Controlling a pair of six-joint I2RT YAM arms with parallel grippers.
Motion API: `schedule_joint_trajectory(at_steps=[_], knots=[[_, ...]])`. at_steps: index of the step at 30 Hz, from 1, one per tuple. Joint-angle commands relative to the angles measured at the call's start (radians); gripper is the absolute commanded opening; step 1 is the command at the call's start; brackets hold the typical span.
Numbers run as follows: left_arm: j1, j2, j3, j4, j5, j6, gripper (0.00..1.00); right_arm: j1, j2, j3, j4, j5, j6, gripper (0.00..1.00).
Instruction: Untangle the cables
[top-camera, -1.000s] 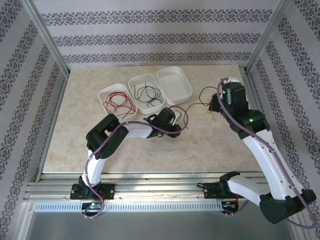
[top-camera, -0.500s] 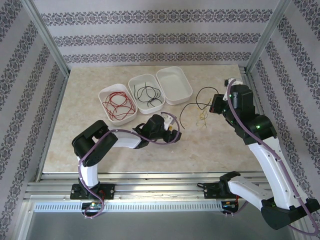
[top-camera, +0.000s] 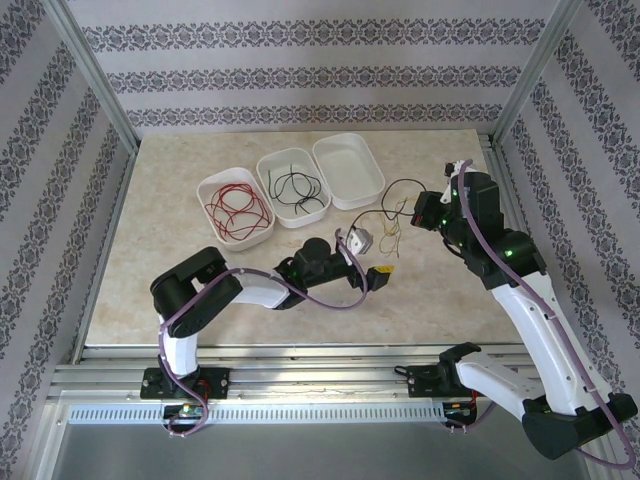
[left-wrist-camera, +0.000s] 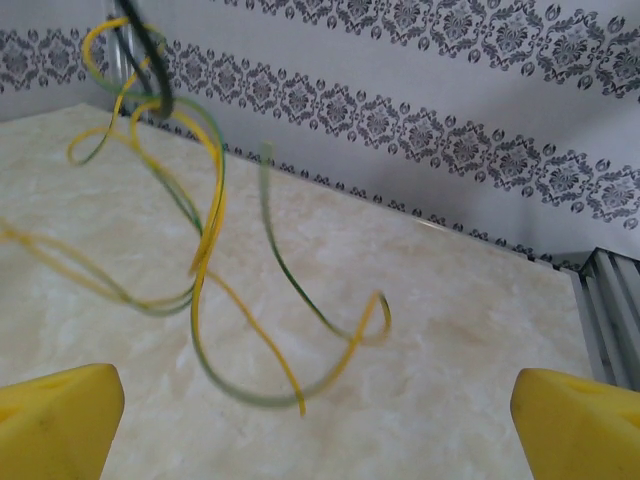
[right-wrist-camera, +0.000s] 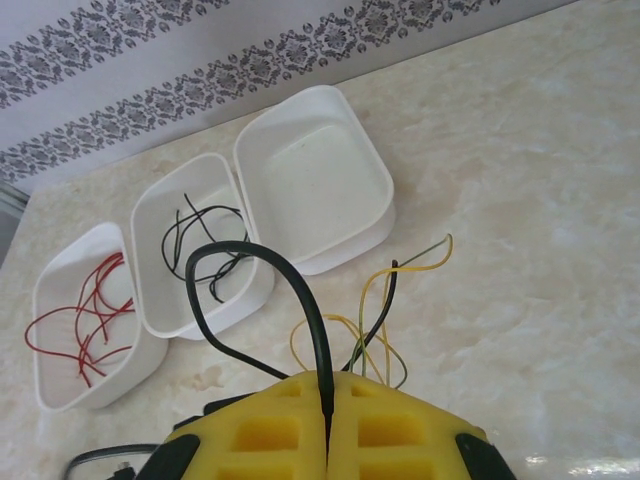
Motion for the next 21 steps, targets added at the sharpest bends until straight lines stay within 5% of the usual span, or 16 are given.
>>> schedule_joint_trajectory(at_steps=[1, 6, 13, 19, 21], knots=[[-0.007, 0.03, 0.084, -0.082, -0.098, 0.048, 1.0, 0.01, -0.009, -0.022, 0.05, -0.042, 0.034, 0.0], [-0.011, 0.079, 0.156, -0.085, -0.216, 0.075, 0.99, 0.02, -0.004, -0.025, 0.054, -0.046, 0.04, 0.0], [-0.01, 0.152, 0.28, -0.197, -0.233, 0.098, 0.97, 0.039, -0.006, -0.024, 0.071, -0.06, 0.053, 0.0], [-0.011, 0.158, 0.265, -0.191, -0.255, 0.092, 0.56, 0.045, -0.011, -0.018, 0.071, -0.054, 0.05, 0.0], [-0.011, 0.153, 0.249, -0.17, -0.269, 0.081, 0.27, 0.045, -0.009, -0.019, 0.071, -0.049, 0.047, 0.0]])
